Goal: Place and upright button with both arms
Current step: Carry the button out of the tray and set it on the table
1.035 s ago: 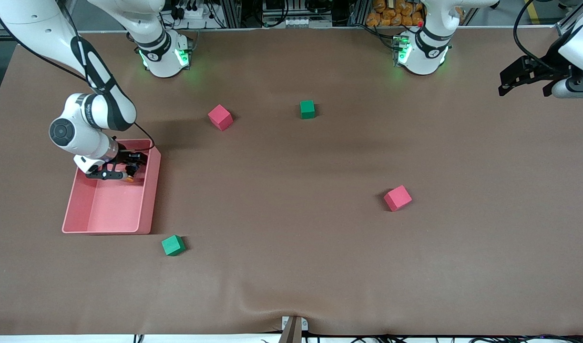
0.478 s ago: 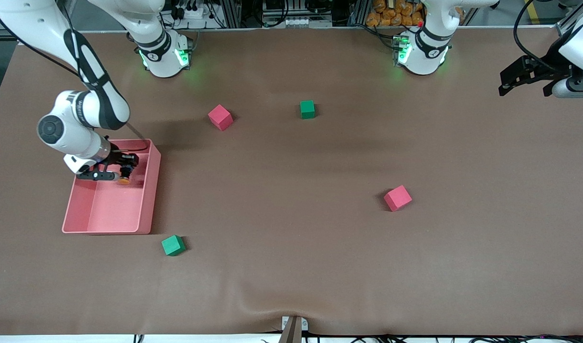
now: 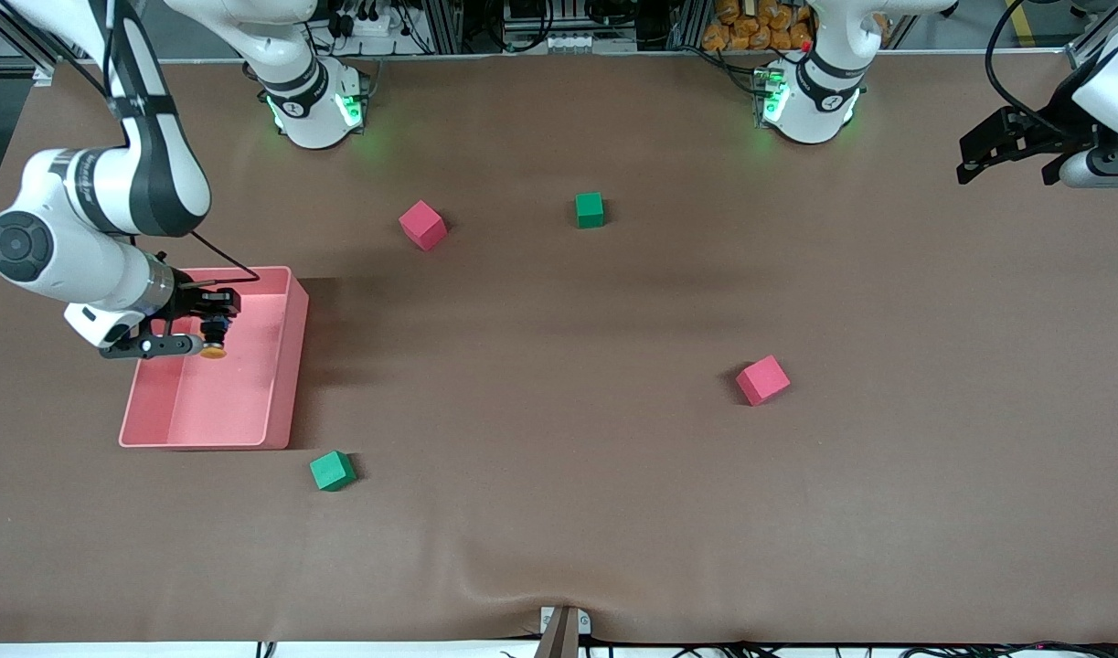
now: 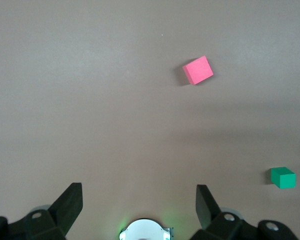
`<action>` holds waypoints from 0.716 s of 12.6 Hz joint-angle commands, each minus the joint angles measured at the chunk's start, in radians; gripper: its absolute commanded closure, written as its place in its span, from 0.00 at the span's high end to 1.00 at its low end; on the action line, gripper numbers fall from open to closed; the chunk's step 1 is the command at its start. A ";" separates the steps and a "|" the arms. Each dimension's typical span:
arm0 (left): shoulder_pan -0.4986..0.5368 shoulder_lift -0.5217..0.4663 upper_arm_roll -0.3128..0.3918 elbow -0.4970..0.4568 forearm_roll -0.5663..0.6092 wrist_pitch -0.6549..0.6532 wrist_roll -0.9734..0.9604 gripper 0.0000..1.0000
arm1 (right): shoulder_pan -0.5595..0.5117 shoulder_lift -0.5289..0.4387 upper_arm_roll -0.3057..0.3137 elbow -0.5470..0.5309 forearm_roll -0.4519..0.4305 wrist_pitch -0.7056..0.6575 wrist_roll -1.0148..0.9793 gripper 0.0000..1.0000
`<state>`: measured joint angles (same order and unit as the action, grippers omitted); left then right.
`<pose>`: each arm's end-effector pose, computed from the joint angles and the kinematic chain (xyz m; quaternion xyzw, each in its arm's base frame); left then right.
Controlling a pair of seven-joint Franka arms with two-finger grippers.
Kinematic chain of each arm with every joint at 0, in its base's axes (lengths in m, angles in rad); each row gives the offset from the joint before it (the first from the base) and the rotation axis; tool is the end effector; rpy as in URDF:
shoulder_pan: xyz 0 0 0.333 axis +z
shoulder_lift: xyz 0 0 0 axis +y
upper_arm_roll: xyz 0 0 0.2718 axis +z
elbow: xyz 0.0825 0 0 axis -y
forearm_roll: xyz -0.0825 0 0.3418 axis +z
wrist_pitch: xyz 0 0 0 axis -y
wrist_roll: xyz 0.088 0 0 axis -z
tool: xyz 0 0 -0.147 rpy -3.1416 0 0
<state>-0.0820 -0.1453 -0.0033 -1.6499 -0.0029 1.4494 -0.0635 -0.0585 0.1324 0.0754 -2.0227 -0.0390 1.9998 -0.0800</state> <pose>0.4559 -0.0395 0.5672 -0.9996 0.0110 0.0276 0.0008 0.5125 0.0047 0.3132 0.9953 0.0578 -0.0777 0.0096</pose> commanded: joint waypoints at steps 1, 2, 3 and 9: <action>0.005 -0.005 -0.003 0.009 0.004 -0.006 0.019 1.00 | 0.115 0.032 -0.005 0.091 0.014 -0.020 0.017 0.00; 0.005 -0.005 -0.001 0.009 0.004 -0.006 0.019 1.00 | 0.161 0.047 -0.005 0.113 0.014 -0.004 0.017 0.00; 0.005 -0.005 -0.003 0.009 0.004 -0.006 0.019 1.00 | 0.213 0.071 -0.005 0.133 0.016 0.022 0.025 0.00; 0.005 -0.005 -0.003 0.012 0.003 -0.006 0.019 1.00 | 0.552 0.368 -0.008 0.306 -0.002 0.245 0.542 0.01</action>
<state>-0.0817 -0.1454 -0.0030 -1.6489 -0.0029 1.4495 -0.0635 0.4019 0.3591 0.0823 -1.8434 -0.0380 2.2046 0.3282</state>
